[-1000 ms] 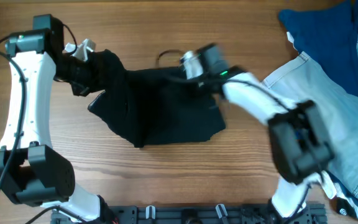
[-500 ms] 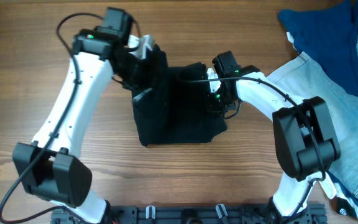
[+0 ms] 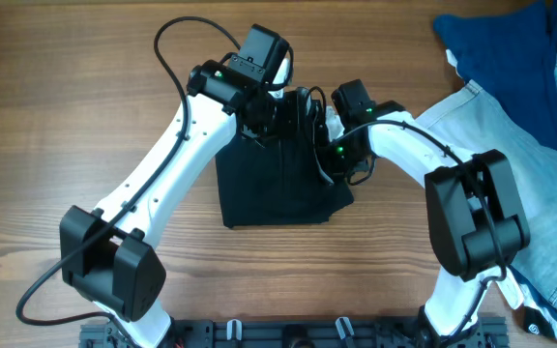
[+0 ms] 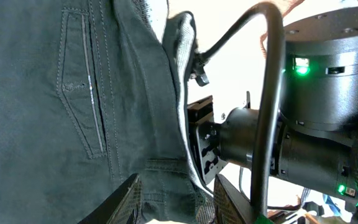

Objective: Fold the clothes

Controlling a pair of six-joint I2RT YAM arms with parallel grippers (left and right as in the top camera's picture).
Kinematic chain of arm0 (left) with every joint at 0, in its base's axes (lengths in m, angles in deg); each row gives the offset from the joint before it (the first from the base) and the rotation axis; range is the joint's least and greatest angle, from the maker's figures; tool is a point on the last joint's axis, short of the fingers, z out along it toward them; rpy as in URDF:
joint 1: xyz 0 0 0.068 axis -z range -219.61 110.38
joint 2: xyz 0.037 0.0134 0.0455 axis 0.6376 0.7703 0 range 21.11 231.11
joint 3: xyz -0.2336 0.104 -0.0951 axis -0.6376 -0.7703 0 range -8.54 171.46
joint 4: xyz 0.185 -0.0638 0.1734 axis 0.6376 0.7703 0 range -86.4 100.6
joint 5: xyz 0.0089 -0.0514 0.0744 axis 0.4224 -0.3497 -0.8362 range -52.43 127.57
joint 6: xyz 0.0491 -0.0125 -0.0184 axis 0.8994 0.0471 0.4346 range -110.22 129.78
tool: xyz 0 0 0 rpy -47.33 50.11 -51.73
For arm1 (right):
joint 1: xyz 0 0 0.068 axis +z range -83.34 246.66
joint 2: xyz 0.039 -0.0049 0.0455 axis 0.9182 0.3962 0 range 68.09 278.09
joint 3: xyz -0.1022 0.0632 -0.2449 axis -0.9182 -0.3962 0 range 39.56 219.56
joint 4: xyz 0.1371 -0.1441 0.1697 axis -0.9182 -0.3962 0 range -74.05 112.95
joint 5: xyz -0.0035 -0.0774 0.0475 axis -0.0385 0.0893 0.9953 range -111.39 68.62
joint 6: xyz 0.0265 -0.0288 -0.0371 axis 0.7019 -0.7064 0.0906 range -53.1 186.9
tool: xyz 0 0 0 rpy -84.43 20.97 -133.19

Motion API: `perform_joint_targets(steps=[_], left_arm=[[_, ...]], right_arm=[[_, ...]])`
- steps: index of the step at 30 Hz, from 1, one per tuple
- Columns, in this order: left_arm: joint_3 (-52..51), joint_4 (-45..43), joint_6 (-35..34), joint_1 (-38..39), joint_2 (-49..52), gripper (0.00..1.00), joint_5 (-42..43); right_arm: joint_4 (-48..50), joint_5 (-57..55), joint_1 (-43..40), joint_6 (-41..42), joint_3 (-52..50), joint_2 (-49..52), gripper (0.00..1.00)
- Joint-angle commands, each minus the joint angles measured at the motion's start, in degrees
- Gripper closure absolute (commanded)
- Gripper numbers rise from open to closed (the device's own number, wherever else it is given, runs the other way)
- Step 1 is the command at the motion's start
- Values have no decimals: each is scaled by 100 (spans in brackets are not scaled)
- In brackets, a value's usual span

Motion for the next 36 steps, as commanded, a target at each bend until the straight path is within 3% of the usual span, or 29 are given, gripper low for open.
perform_joint_targets(steps=[1, 5, 10, 12, 14, 18, 20, 24, 26, 28, 29, 31, 34, 36], left_arm=[[79, 13, 190, -280, 22, 62, 160], [79, 227, 188, -933, 22, 61, -243], [76, 146, 190, -1154, 85, 60, -1047], [76, -393, 442, -1152, 306, 59, -1384], [76, -719, 798, -1165, 566, 56, -1384], [76, -1263, 820, -1213, 1508, 50, -1381], [76, -1110, 817, -1213, 1958, 49, -1384], [76, 57, 785, -1213, 2590, 50, -1375], [68, 868, 772, -1213, 2671, 58, -1311], [61, 1604, 769, -1213, 2667, 78, -1091], [39, 1856, 769, -1213, 2667, 80, -660], [33, 2153, 772, -1182, 2664, 83, -15], [37, 2225, 796, -1126, 2376, 86, 33], [55, 1886, 988, -1222, 1705, 82, -275]], right_arm=[[-409, -1025, -72, 413, 66, 94, 90], [-975, -1598, -601, 772, 973, -973, 80], [-1360, -308, -686, 2, 1316, -1897, 80], [-1788, 90, -472, -149, 1121, -1803, 80], [-1720, 367, -280, -247, 850, -1709, 80], [-1322, 553, 170, -264, 31, -1394, 80], [-938, 546, 229, -219, -431, -1185, 79], [-402, -157, 225, 374, -885, -673, 79], [-26, -831, 201, 802, -883, -391, 79], [527, -1027, 70, 942, -883, -205, 78], [885, -1224, -39, 938, -881, -166, 78], [1499, -1364, -247, 846, -785, -170, 75], [944, -1351, -352, 262, 55, -282, 73], [334, -1609, -352, 188, 658, -621, 69]])
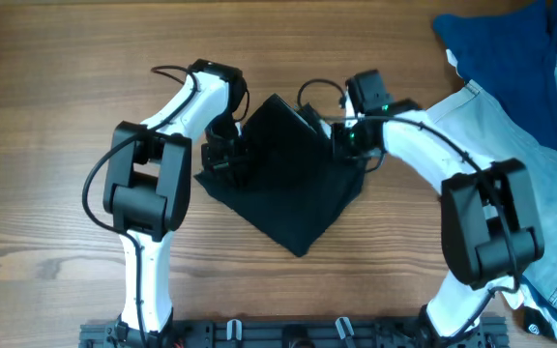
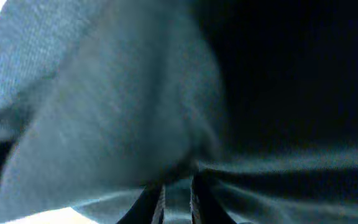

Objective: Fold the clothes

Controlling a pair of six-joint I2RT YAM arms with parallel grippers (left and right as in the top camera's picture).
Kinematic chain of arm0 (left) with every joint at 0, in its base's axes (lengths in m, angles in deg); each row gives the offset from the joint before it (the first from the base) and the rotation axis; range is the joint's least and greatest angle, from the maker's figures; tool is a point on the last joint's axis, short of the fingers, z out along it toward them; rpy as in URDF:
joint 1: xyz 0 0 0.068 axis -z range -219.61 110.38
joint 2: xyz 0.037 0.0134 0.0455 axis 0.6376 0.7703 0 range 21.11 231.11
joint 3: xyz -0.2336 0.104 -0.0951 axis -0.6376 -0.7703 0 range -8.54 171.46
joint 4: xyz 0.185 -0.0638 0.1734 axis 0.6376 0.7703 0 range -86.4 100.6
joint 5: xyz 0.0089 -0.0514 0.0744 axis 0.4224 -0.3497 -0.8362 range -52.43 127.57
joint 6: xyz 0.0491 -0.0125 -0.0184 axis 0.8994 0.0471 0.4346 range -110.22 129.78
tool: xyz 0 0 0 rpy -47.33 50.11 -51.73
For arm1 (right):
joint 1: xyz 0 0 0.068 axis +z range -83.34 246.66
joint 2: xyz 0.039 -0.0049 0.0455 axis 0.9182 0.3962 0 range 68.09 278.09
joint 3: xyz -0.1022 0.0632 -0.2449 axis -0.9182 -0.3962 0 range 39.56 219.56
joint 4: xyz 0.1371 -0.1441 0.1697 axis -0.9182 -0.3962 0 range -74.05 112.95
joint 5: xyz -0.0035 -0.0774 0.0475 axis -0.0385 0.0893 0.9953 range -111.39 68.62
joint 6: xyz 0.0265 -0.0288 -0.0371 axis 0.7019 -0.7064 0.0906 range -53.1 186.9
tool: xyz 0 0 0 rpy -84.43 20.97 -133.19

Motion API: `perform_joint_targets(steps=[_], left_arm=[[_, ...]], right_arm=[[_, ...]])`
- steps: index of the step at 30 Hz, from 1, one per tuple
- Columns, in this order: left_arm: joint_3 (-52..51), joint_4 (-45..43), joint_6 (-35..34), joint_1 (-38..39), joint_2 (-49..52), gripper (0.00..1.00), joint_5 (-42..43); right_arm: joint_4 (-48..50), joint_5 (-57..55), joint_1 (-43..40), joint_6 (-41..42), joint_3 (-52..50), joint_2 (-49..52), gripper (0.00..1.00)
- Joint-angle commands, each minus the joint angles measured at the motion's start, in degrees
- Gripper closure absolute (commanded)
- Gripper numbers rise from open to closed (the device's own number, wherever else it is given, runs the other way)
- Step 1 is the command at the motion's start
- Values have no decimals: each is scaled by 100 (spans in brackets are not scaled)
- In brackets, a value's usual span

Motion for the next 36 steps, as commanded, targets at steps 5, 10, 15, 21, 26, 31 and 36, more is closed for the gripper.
perform_joint_targets(steps=[5, 10, 15, 21, 26, 31, 36], left_arm=[[-24, -1858, 955, -538, -1576, 0, -332], [-44, -2225, 2474, -645, -957, 0, 776], [-44, -2288, 2892, -638, -175, 0, 1274], [-79, -1569, 3707, -293, 509, 22, 2387], [-184, -1810, 3921, 28, 531, 96, 2297], [-83, -1923, 3517, -376, 527, 96, 1722], [855, -1926, 2448, -2249, 363, 96, 1034]], right_arm=[[-535, -577, -35, -90, 949, -1751, 54], [-1078, -575, -35, -129, 946, -2238, 49], [-1294, -575, -35, -85, 946, -2218, 48], [-1349, -577, -35, -87, 946, -2218, 48], [-1414, -577, -35, -90, 946, -2218, 48], [-1499, -664, -35, -109, 946, -2221, 48], [-1526, -774, -39, -107, 946, -2221, 48]])
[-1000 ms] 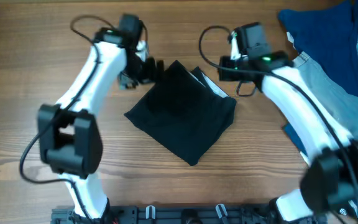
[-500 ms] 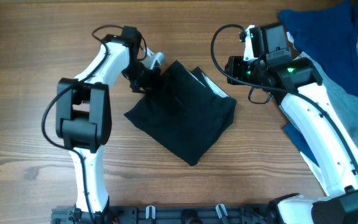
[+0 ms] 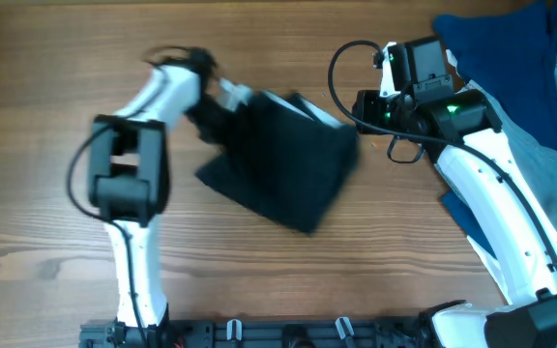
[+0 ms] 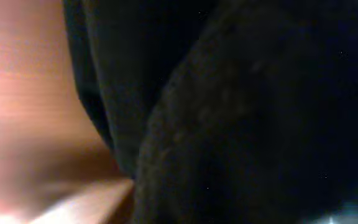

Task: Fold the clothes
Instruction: 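Carry the folded shorts to the far left of the table with the left gripper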

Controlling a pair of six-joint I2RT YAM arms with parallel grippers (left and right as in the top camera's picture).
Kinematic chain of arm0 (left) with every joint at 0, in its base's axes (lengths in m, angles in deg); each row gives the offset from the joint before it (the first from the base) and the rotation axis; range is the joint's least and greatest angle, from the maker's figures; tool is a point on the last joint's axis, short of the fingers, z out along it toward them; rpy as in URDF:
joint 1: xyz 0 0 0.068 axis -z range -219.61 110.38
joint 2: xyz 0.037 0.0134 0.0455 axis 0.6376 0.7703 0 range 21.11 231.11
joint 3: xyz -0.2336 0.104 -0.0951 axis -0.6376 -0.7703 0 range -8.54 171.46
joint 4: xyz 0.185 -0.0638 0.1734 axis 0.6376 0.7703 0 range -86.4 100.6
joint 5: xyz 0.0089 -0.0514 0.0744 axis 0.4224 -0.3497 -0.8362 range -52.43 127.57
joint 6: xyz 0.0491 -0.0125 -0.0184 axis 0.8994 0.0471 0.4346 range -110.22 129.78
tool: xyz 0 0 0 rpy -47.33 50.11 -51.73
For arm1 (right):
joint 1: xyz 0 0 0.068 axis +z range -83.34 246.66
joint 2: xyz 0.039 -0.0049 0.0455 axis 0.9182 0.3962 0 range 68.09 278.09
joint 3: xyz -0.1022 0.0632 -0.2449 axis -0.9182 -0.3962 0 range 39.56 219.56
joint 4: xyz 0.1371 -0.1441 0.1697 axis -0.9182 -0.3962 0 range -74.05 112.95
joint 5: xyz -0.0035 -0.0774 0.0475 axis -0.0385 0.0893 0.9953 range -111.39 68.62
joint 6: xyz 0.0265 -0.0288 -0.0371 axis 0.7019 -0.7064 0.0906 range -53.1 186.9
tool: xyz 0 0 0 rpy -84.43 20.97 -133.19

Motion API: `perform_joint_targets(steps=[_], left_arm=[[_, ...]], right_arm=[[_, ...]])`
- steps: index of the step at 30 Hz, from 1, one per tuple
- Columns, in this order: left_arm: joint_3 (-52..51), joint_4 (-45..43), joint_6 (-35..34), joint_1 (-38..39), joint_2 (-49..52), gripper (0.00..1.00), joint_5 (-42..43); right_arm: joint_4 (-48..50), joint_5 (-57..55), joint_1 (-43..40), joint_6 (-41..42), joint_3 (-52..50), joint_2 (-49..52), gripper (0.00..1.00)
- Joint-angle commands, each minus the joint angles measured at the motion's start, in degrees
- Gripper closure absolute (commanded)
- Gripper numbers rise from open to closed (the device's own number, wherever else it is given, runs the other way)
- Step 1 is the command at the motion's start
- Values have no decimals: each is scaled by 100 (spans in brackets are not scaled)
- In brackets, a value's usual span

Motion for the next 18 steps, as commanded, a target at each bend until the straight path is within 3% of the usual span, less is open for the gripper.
perform_joint_targets(steps=[1, 5, 9, 14, 18], left_arm=[[798, -87, -807, -1805, -57, 96, -782], [1012, -732, -1456, -3895, -33, 96, -826], [1012, -1307, -1891, -5198, -22, 96, -820], [1012, -1631, -1895, -5584, -17, 96, -826], [1008, -927, -2133, -5584, -17, 96, -826]], right_arm=[[-17, -157, -2, 11, 33, 37, 48], [-24, -155, -2, 33, 33, 37, 48], [-24, -155, -2, 144, 33, 37, 48], [-26, -155, -2, 184, 33, 37, 48], [-17, -157, -2, 179, 33, 37, 48]])
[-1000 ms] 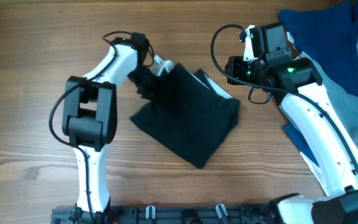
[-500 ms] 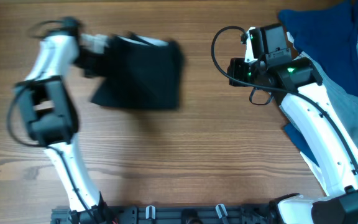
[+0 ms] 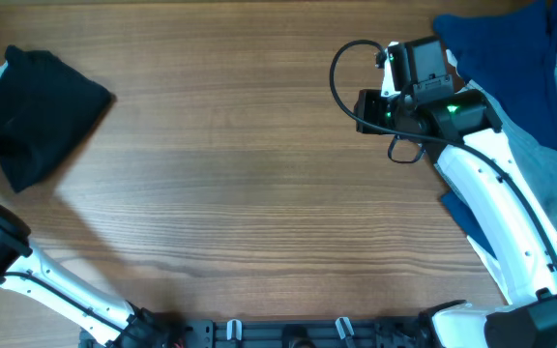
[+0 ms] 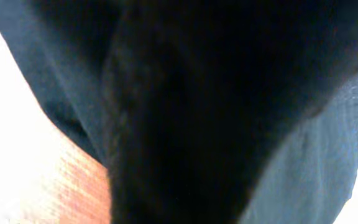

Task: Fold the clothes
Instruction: 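Carry the folded shorts to the far left of the table with the left gripper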

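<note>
The folded black garment (image 3: 42,97) lies bunched at the far left edge of the table, one corner pointing right. Only a piece of my left arm shows at the lower left; its gripper is past the frame's edge by the garment. Dark cloth (image 4: 185,112) fills the left wrist view and covers the fingers, with a strip of wood showing at the lower left. My right gripper (image 3: 361,104) hangs over bare wood at the upper right, far from the garment; its fingers cannot be made out.
Pale blue jeans (image 3: 511,126) and a dark blue cloth (image 3: 501,48) are piled at the right edge, under and behind the right arm. The wooden table (image 3: 240,193) stretches between the two arms. A black rail runs along the front edge.
The black garment has gone from the table's upper middle to the far left edge, and my left arm has gone with it. The right arm has not moved.
Both grippers were at the top edge of the folded black garment in the middle of the table. Then the garment lay turned like a diamond with a gripper at each side. Then the right arm stood back at the upper right, and the left has carried the garment away leftward.
</note>
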Controlling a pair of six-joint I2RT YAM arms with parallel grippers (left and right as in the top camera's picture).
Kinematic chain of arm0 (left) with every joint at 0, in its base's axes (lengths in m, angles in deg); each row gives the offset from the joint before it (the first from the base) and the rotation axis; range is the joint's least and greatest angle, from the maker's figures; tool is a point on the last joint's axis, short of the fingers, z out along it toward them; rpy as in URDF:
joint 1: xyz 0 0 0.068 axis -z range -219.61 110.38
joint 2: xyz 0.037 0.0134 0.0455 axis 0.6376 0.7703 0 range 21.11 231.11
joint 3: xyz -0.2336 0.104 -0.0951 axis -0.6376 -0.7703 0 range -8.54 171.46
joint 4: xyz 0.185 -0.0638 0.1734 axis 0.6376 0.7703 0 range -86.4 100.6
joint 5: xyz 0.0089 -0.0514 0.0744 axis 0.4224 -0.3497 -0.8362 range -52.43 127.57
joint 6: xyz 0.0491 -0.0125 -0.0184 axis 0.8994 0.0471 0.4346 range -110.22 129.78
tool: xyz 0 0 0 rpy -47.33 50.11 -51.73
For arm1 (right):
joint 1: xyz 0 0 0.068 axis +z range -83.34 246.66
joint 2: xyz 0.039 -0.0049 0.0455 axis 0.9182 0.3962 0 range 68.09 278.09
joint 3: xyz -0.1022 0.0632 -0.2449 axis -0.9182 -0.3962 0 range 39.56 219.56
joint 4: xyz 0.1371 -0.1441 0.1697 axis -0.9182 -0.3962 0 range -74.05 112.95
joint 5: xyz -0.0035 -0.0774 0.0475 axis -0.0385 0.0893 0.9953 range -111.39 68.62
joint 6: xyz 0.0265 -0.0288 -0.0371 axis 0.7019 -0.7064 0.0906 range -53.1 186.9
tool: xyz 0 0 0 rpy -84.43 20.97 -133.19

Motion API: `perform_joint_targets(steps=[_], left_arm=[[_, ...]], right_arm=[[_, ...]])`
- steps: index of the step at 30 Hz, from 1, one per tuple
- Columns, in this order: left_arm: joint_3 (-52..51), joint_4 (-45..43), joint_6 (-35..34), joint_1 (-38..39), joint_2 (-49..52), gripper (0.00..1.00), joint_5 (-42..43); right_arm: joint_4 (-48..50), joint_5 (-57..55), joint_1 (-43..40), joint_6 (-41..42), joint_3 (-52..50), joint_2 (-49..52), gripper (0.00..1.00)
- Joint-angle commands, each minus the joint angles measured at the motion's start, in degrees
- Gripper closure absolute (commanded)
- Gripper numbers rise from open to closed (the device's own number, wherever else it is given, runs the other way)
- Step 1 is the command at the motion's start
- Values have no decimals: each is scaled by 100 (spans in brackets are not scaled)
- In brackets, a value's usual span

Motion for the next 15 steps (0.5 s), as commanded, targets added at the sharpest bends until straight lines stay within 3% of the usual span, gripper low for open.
perform_joint_targets(steps=[1, 4, 11, 15], left_arm=[[46, 793, -496, 0, -20, 96, 39], [44, 1781, -697, 7, -20, 96, 13], [39, 2011, -761, 120, -20, 96, 13], [42, 1976, -750, 256, -20, 70, 11]], right_arm=[[-2, -103, -2, 63, 33, 37, 48], [-2, -101, -2, 61, 33, 37, 48], [-116, -101, -2, 44, 33, 37, 48], [-116, -101, -2, 42, 33, 37, 48]])
